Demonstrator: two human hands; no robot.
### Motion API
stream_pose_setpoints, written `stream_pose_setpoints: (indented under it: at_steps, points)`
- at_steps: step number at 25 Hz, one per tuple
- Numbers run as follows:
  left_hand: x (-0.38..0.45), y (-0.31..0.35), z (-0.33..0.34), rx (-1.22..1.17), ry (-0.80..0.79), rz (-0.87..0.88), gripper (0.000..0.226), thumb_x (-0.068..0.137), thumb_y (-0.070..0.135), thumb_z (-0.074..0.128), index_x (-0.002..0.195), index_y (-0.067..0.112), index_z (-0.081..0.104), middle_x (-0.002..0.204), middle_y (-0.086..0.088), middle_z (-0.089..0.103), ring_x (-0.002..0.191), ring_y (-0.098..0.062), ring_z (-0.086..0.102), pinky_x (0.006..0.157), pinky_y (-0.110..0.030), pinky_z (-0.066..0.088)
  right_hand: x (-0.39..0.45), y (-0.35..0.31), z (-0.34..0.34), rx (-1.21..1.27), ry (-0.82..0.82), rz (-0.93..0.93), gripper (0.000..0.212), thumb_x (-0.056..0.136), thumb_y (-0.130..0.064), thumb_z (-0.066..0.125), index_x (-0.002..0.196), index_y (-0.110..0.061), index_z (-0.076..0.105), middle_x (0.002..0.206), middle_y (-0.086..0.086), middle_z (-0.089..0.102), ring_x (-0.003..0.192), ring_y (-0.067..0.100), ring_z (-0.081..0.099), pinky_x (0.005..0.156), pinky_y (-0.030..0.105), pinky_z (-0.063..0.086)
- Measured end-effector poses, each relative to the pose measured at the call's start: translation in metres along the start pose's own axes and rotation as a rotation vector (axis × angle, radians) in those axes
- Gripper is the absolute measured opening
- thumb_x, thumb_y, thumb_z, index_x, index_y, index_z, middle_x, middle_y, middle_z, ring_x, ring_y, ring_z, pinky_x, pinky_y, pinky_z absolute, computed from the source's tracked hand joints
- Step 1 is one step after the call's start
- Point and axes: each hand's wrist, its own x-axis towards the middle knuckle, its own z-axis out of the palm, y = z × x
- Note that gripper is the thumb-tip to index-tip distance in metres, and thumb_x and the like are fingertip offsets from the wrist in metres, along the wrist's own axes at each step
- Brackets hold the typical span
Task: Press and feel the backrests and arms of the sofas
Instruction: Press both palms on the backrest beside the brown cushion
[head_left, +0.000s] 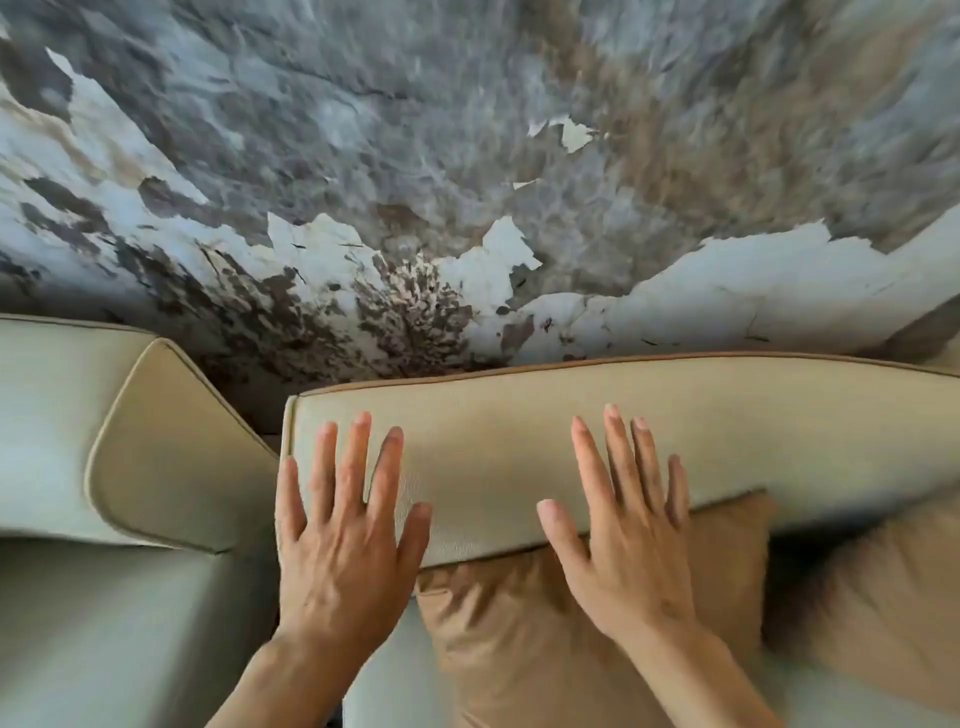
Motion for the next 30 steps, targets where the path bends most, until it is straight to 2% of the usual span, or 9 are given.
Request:
stream_pose_setpoints:
  at_steps: [3, 6, 9, 13, 30]
  points:
    - [0.017, 0.002, 0.034, 0.004, 0.015, -0.013, 0.065, 0.092, 0.05, 0.038, 0.146, 0.014, 0.044, 0.155, -0.013, 0.039, 0.145, -0.036, 0.031, 0.117, -0.059, 0.02, 0.017, 0.009, 0.037, -0.02, -0.004, 0.029, 0.068, 0.093, -0.059, 0.029, 0.152, -0.026, 0.024, 0.161, 0.006, 0.021, 0.149, 0.028, 0.015, 0.116, 0.058, 0.016]
    - [0.016, -0.002, 0.061, 0.06, 0.104, -0.014, 0.064, 0.095, 0.051, 0.03, 0.15, 0.017, 0.037, 0.156, -0.01, 0.038, 0.145, -0.033, 0.031, 0.119, -0.055, 0.017, 0.025, 0.022, 0.071, -0.036, 0.028, -0.013, 0.068, 0.095, -0.06, 0.021, 0.152, -0.025, 0.025, 0.161, 0.006, 0.023, 0.149, 0.028, 0.017, 0.118, 0.057, 0.011]
    - [0.016, -0.006, 0.074, 0.093, 0.218, -0.002, 0.066, 0.095, 0.051, 0.028, 0.152, 0.019, 0.032, 0.157, -0.008, 0.037, 0.145, -0.032, 0.031, 0.119, -0.053, 0.017, 0.028, 0.029, 0.093, -0.053, 0.162, -0.036, 0.066, 0.095, -0.06, 0.021, 0.15, -0.024, 0.03, 0.157, 0.007, 0.032, 0.146, 0.029, 0.024, 0.118, 0.056, 0.011]
    - [0.029, -0.007, 0.084, 0.106, 0.302, 0.03, 0.065, 0.093, 0.05, 0.031, 0.148, 0.017, 0.04, 0.152, -0.01, 0.042, 0.141, -0.034, 0.037, 0.114, -0.057, 0.025, 0.038, 0.03, 0.109, -0.072, 0.293, -0.024, 0.066, 0.095, -0.057, 0.017, 0.149, -0.023, 0.034, 0.153, 0.009, 0.039, 0.143, 0.031, 0.03, 0.115, 0.058, 0.017]
    - [0.18, -0.007, 0.119, 0.06, 0.345, 0.138, 0.063, 0.093, 0.048, 0.032, 0.143, 0.014, 0.05, 0.148, -0.012, 0.05, 0.138, -0.034, 0.042, 0.114, -0.057, 0.027, 0.161, 0.046, 0.143, -0.163, 0.423, 0.083, 0.064, 0.096, -0.051, 0.018, 0.146, -0.018, 0.038, 0.15, 0.013, 0.043, 0.141, 0.034, 0.032, 0.114, 0.058, 0.016]
